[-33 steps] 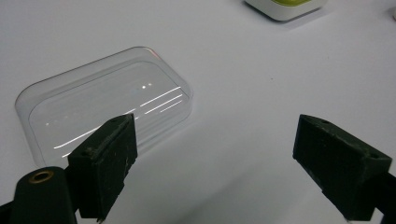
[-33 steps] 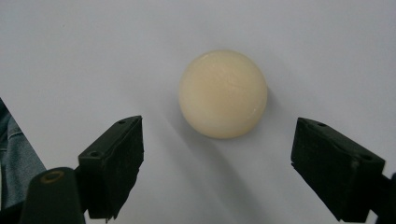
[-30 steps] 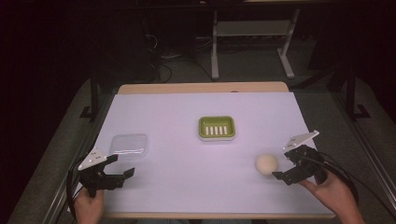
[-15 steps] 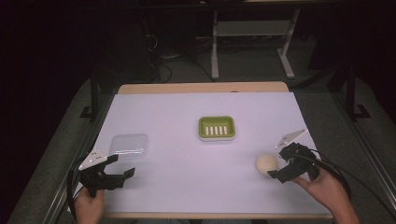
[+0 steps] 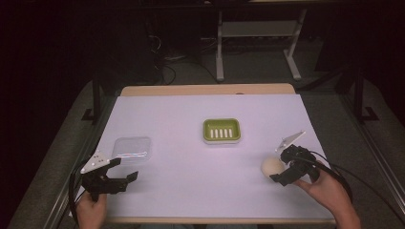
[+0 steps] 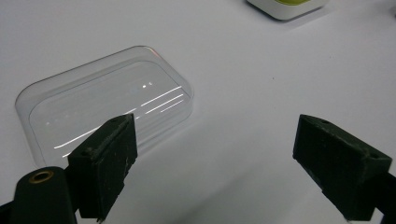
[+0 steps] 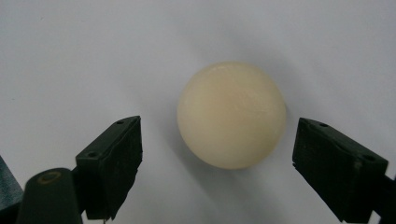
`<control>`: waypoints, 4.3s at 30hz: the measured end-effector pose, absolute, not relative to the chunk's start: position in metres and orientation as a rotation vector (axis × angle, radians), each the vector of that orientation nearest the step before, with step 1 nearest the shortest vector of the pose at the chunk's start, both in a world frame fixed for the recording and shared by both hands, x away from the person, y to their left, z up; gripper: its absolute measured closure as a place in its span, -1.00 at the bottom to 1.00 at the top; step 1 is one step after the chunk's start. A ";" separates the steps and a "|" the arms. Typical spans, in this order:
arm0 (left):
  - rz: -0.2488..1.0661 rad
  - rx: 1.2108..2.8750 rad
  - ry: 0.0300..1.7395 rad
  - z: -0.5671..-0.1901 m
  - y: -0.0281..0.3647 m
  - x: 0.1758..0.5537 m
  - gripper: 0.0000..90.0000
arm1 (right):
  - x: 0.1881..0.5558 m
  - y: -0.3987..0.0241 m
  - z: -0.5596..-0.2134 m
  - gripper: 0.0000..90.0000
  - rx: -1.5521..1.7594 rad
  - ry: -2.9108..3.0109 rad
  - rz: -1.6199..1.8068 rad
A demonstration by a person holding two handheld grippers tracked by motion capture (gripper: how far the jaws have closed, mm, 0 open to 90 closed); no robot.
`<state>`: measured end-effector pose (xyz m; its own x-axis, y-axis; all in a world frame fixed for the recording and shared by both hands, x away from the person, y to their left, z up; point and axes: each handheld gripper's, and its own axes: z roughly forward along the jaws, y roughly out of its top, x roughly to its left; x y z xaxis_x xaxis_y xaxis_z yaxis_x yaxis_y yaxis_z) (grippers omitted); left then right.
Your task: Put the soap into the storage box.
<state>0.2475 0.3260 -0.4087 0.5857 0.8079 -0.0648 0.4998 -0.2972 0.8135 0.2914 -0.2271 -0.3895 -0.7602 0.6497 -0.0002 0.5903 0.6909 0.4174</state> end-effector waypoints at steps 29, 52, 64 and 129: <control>0.441 1.975 1.045 -0.410 0.326 0.249 -0.71 | 0.320 -0.209 -0.419 -0.62 1.030 2.820 0.433; 0.438 1.964 1.057 -0.410 0.328 0.248 -0.71 | 0.327 -0.204 -0.408 -0.46 1.041 2.840 0.408; 0.440 1.951 1.065 -0.410 0.327 0.249 -0.71 | 0.338 -0.200 -0.392 -0.47 1.034 2.841 0.463; 0.448 1.942 1.068 -0.408 0.331 0.248 -0.71 | 0.411 -0.132 -0.359 -0.47 0.850 2.921 0.528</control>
